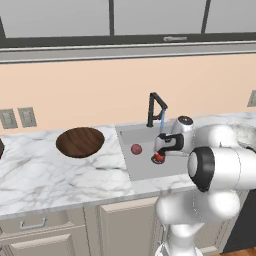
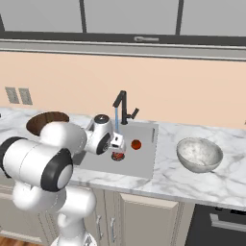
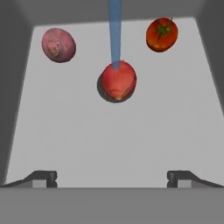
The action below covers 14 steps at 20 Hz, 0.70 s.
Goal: Pick the onions from the sink and place them in one bowl. Place the tomato in the other bowl. Then turn off the sink faucet.
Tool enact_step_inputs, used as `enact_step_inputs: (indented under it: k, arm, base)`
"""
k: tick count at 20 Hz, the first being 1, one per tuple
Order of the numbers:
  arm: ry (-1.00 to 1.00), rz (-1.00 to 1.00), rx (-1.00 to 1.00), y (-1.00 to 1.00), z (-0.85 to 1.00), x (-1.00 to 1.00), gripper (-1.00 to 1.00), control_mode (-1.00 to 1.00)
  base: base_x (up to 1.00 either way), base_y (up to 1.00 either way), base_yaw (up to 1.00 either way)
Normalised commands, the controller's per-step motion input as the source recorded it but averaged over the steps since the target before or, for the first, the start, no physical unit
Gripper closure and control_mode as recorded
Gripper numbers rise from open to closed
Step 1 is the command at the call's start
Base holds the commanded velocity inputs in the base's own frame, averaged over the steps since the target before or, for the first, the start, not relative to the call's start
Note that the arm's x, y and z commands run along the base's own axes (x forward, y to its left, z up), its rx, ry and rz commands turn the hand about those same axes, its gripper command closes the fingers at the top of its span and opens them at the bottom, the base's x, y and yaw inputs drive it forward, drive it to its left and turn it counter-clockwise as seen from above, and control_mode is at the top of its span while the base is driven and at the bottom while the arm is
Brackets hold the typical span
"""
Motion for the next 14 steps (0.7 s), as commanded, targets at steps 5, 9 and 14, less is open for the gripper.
enact_step_inputs:
  k: [5, 9, 14]
  arm:
    - [0.0, -0.03, 0.0, -0.02, -0.25, 0.31, -1.0, -1.0]
    - [0.0, -0.02, 0.0, -0.04, -0.31, 0.31, -1.0, -1.0]
    - [0.0, -0.02, 0.0, -0.04, -0.29, 0.31, -1.0, -1.0]
  base:
    - [0.0, 0.0, 0.0]
    - [0.0, 0.0, 0.0]
    - [0.0, 0.0, 0.0]
